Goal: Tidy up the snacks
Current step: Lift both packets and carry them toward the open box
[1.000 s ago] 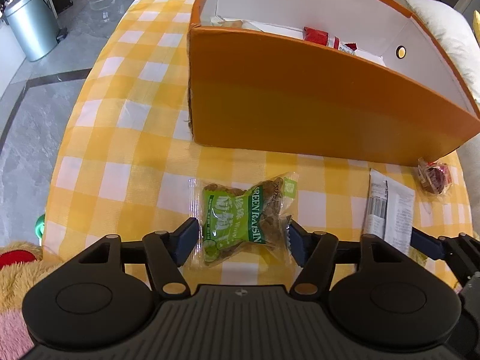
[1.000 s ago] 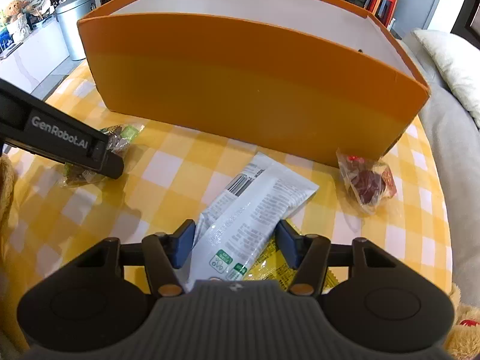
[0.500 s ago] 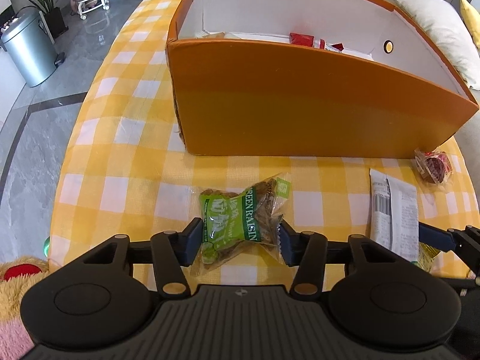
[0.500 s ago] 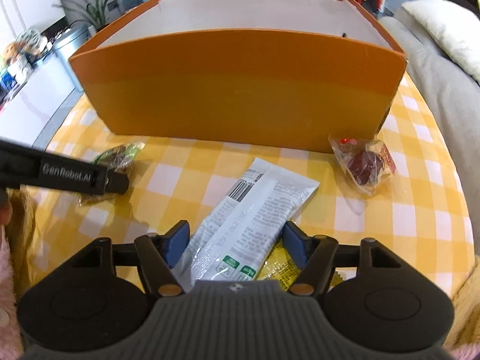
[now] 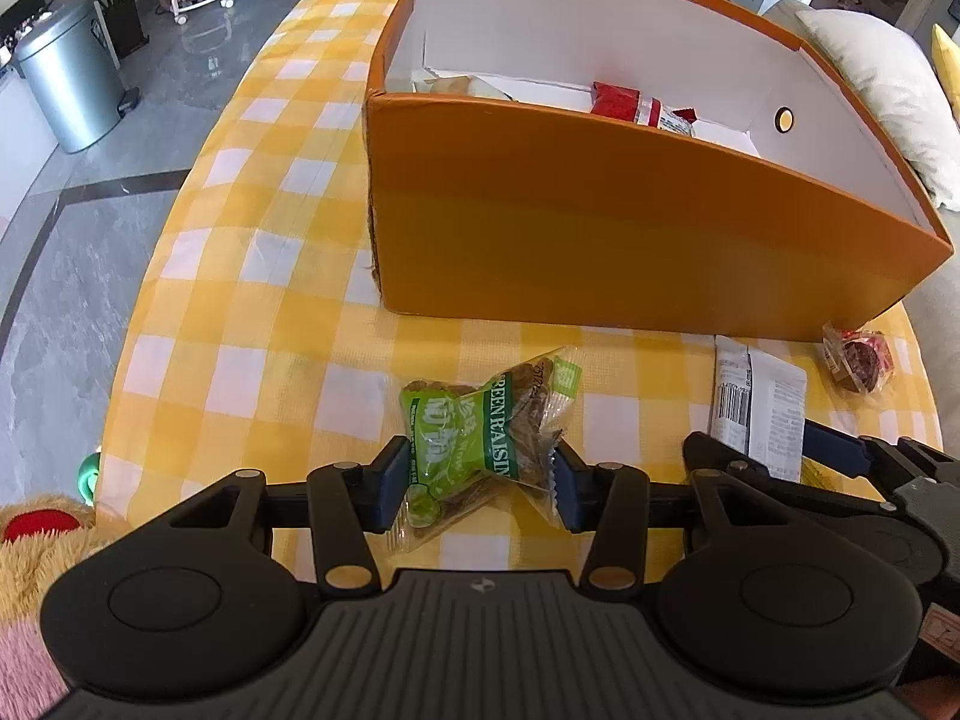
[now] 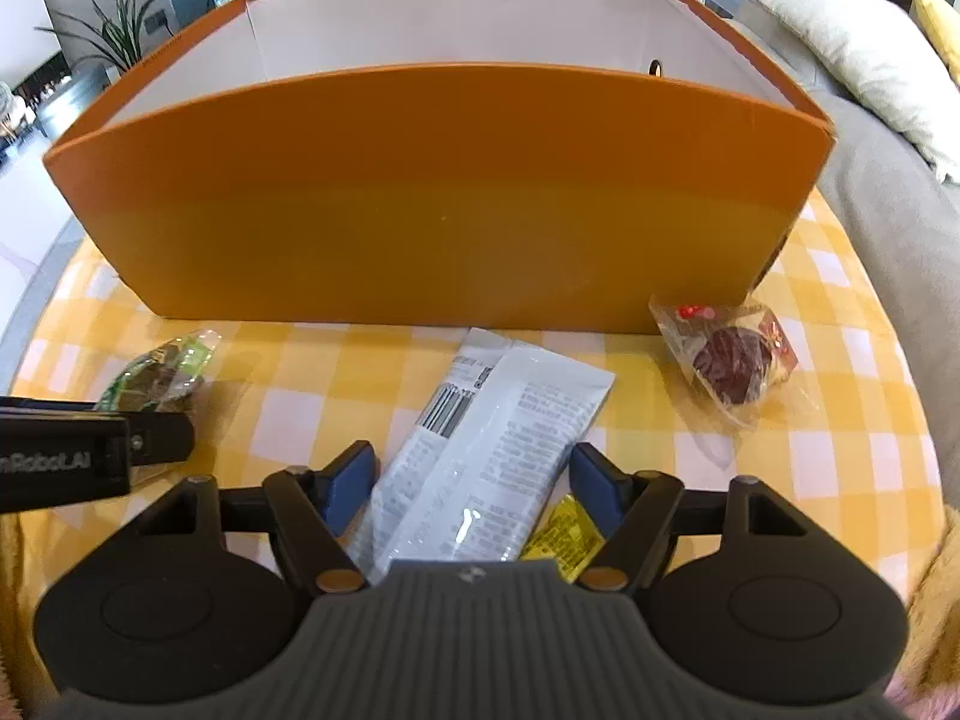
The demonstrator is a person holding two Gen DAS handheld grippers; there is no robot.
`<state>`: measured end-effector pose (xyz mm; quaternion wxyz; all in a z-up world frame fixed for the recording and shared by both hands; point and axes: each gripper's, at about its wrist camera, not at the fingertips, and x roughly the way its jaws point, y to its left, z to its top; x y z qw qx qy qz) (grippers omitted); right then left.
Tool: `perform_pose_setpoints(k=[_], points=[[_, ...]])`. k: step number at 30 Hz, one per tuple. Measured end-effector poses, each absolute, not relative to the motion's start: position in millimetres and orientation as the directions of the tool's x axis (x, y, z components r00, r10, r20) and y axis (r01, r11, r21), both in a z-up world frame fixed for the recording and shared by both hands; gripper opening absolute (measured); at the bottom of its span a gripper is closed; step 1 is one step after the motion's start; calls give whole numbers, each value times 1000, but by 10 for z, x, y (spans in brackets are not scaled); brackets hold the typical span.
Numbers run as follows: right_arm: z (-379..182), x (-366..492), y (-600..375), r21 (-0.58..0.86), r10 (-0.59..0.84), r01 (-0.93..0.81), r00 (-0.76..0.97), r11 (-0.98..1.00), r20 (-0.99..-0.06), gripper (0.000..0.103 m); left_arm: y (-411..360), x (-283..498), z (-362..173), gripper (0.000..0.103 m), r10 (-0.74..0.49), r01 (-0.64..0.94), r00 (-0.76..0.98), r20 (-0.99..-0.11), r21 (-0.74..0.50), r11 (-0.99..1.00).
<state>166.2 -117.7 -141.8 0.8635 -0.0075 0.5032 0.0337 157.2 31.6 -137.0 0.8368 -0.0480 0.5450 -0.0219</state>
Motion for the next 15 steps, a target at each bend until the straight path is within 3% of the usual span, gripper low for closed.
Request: perform_pose_setpoints(k=[4,15], points=[[-1424,1700,-1148,7,45,-80,486,997,-873,57,319,1580,-1357,55,-91,-18,402,-911,-108,994],[-1104,1536,-1345,79,138,-138,490,987,-861,56,244,1472,-1077,54,-133,1,429,-893,-146,989]])
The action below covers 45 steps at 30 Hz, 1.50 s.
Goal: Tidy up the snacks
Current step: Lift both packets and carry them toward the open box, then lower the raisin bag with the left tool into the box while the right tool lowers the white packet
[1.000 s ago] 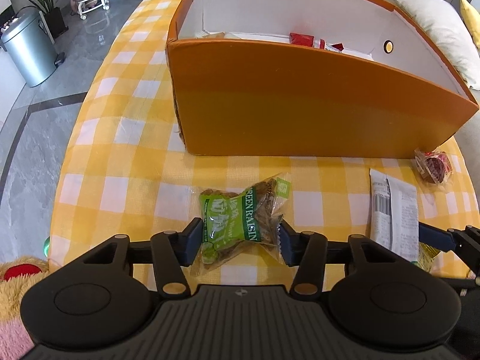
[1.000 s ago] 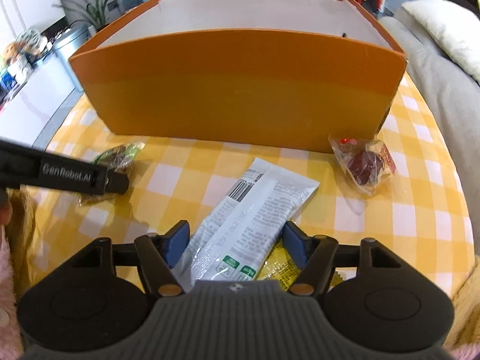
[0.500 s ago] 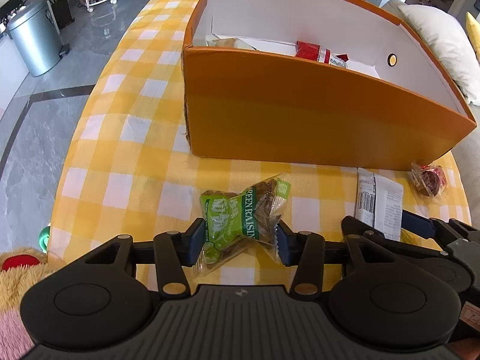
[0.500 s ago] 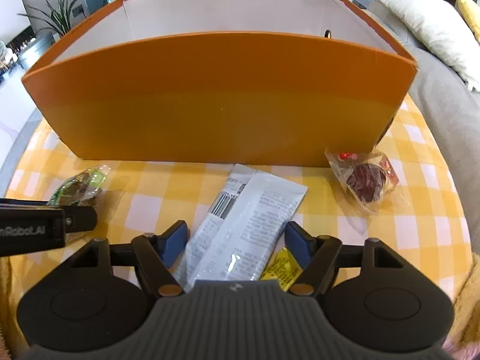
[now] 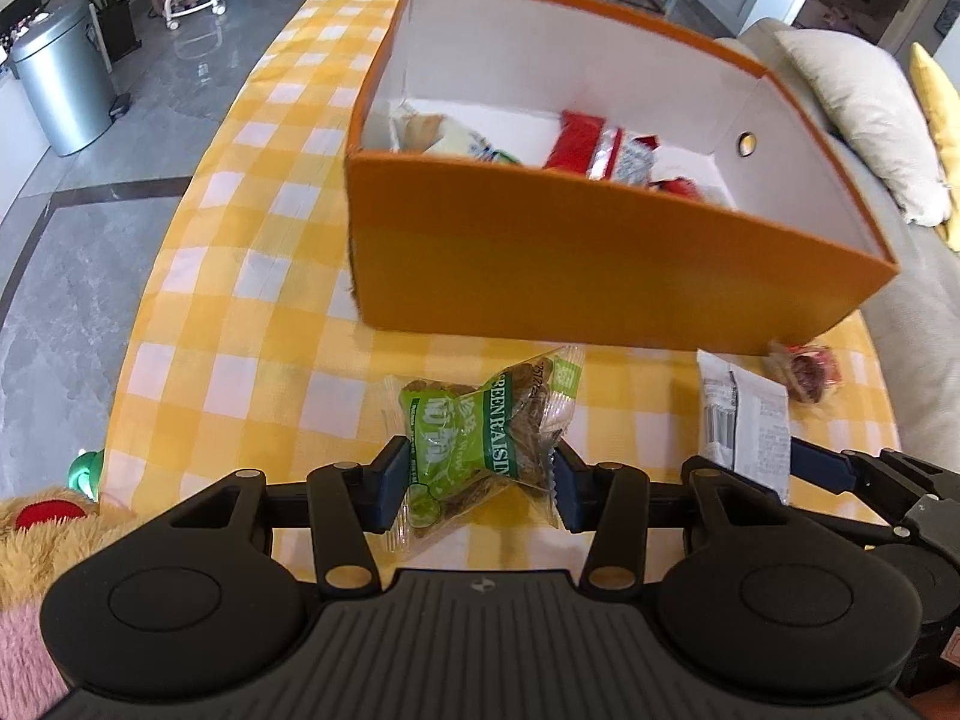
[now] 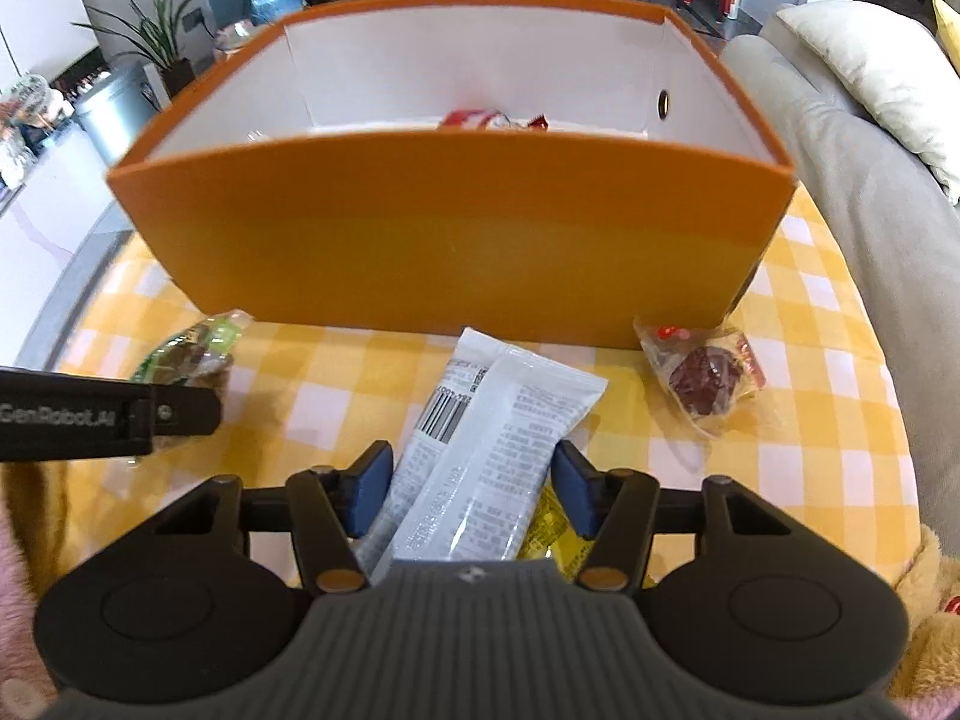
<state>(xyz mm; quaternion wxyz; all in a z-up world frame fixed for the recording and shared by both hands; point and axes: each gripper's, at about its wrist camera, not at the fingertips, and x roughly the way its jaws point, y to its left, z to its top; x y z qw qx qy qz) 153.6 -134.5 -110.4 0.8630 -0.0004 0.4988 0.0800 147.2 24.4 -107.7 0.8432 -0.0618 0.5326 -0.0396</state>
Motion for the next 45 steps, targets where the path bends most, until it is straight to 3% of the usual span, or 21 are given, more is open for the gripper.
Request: perform_pose_setpoints(k=[16,23,45], points=[[-416,1267,-1606,158,228,-168,587,973,-777,55,-19,1303,-431,55,-204,87,545,-813,-187,979],[-159,1325,-1738,154,223,-163,640,975,-735,55,-120,1395,-166,55,-203,137,599,-775,-150,979],[286,2152,-1609,-29,204,-300,716,954,-667,55,-211,2246,125,55,-155,211,623,-767,-26,977]])
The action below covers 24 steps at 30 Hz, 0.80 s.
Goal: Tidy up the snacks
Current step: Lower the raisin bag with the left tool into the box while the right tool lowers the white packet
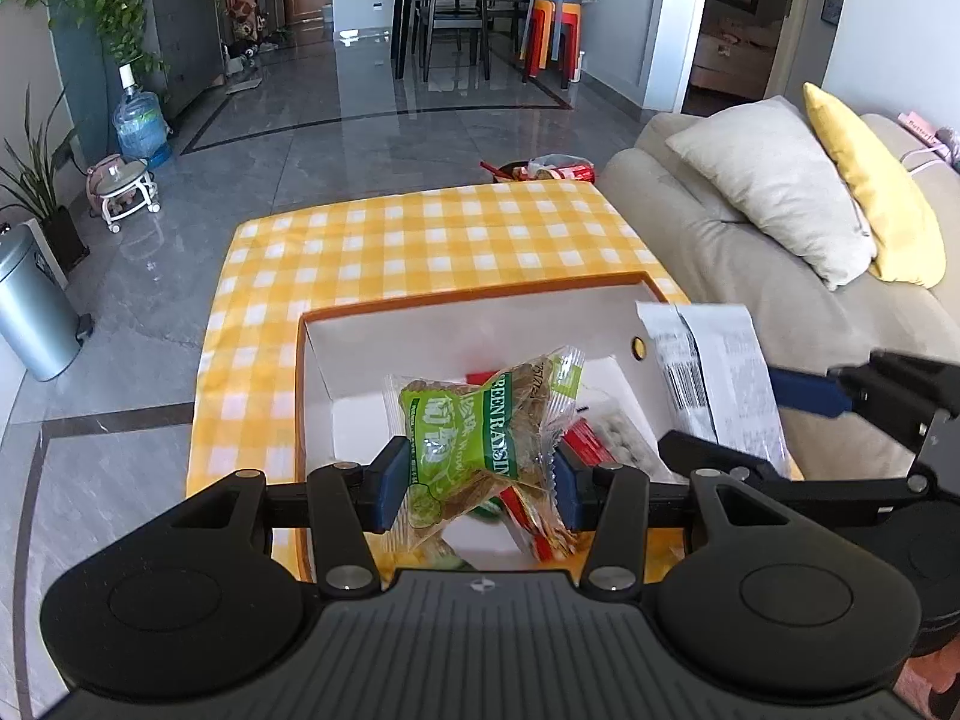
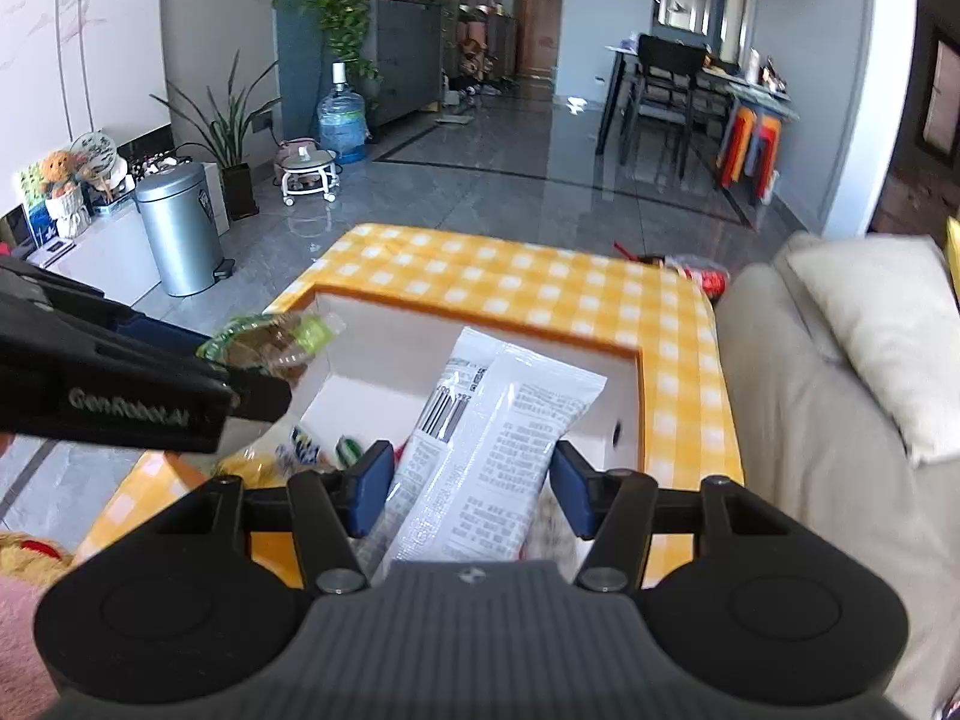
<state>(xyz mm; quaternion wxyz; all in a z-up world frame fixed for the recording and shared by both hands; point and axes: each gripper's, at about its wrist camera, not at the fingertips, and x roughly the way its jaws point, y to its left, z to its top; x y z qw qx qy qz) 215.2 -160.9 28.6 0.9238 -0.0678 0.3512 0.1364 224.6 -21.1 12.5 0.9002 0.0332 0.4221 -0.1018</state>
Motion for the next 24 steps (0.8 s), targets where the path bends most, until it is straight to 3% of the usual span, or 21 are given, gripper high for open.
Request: perform_pose_setpoints(k=[9,24], points=[[145,2719,-1436,-131,191,-389,685,912,-703,55,-195,2726,-113,54,-140,228,554,-821,-12,974],[-570,3295,-1158,-310,76,-513,600,800,-796,55,-388,3125,-698,54,-66,294,458,-886,81,952]])
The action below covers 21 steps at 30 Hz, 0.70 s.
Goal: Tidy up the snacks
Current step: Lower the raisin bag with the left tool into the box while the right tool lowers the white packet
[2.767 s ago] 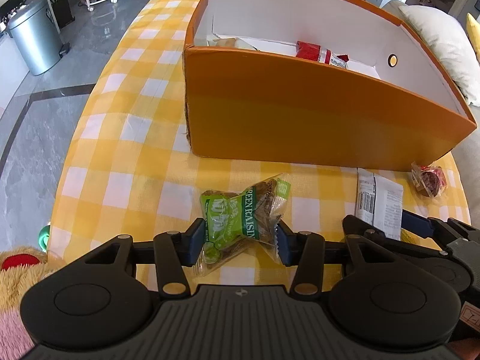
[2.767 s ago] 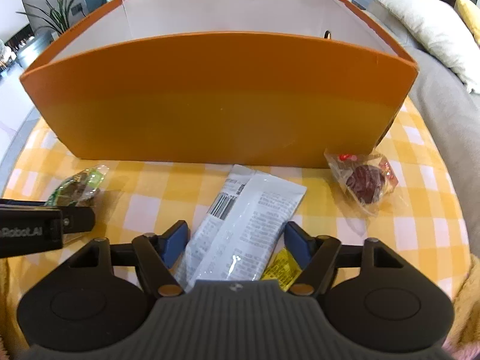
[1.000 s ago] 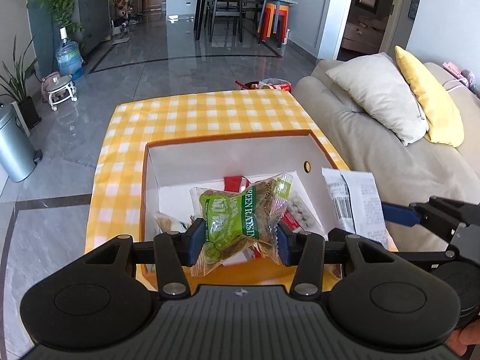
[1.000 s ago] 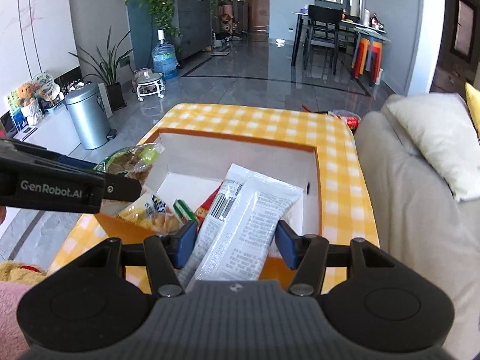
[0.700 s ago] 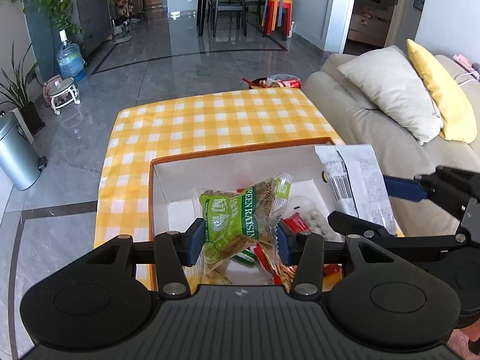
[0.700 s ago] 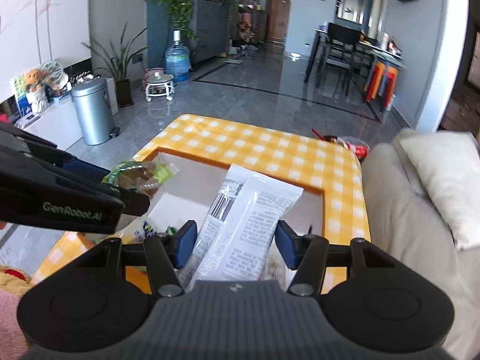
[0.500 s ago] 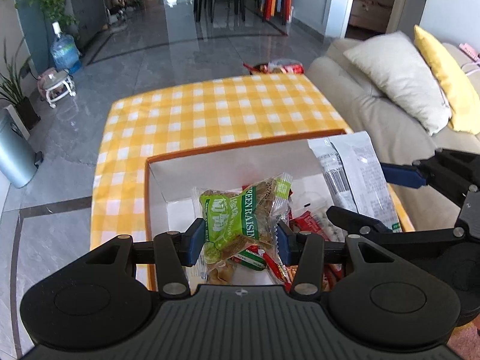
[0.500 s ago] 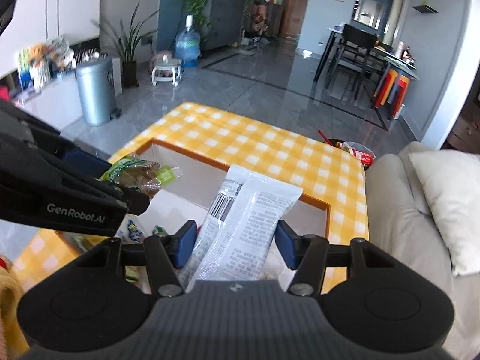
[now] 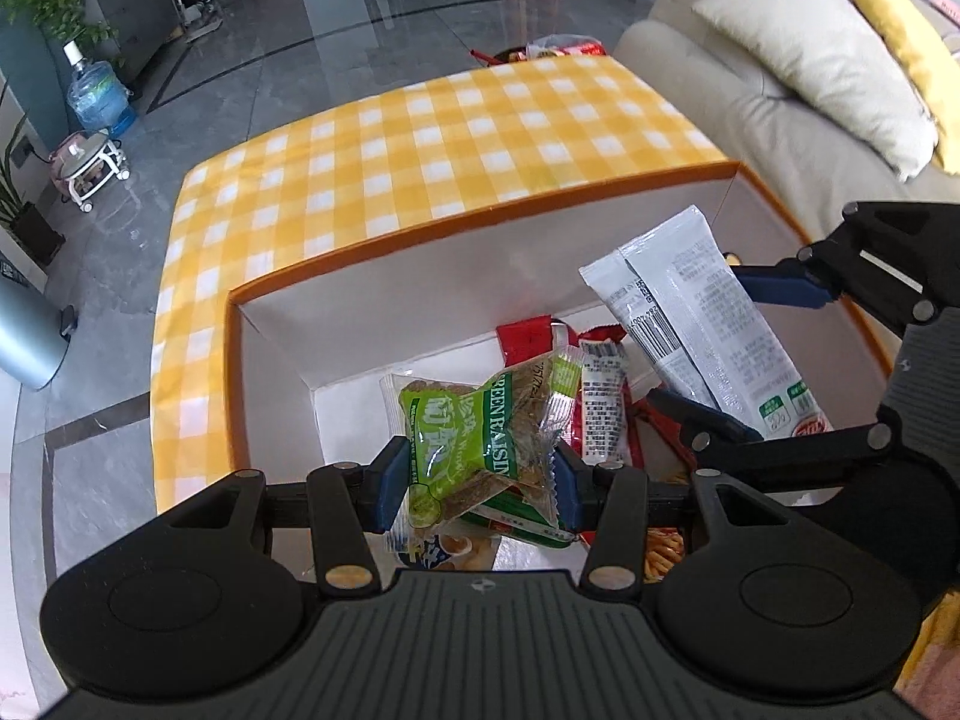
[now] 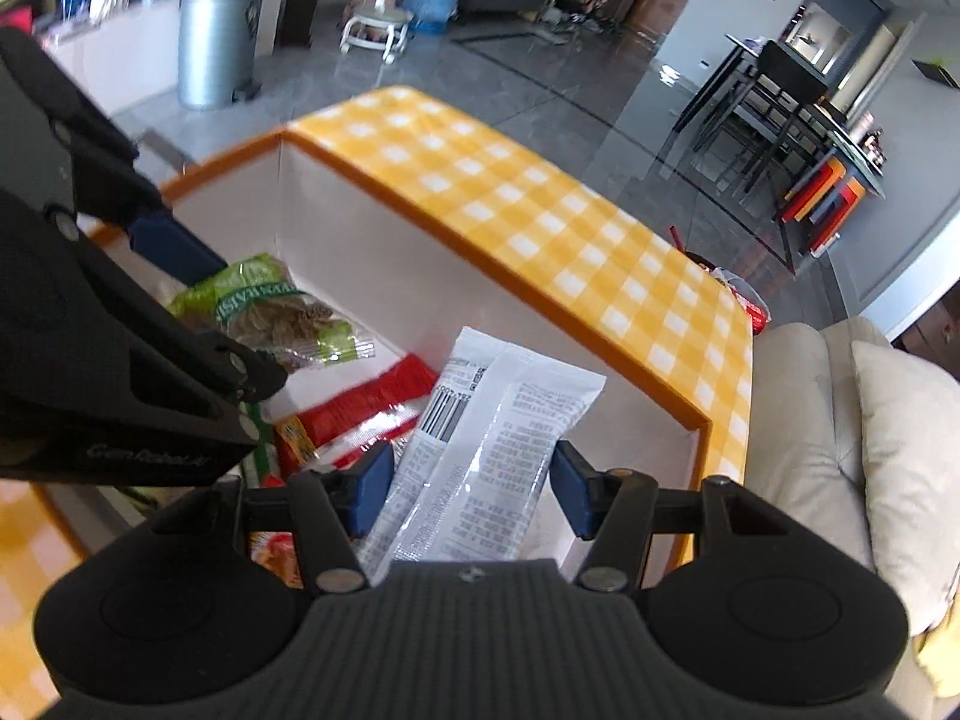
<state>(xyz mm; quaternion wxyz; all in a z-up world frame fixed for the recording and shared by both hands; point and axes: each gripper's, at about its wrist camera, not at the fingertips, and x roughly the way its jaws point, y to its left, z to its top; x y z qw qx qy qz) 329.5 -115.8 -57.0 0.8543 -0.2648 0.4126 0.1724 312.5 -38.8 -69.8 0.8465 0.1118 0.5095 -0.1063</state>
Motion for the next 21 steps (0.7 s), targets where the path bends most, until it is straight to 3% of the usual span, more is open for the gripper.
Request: perform_pose_setpoints(k=[21], points=[[-876,3303,-1149,-378,25,-564,578,734,-815,55,-464,3238,-1041,56,3,318,415,-910,148,936]])
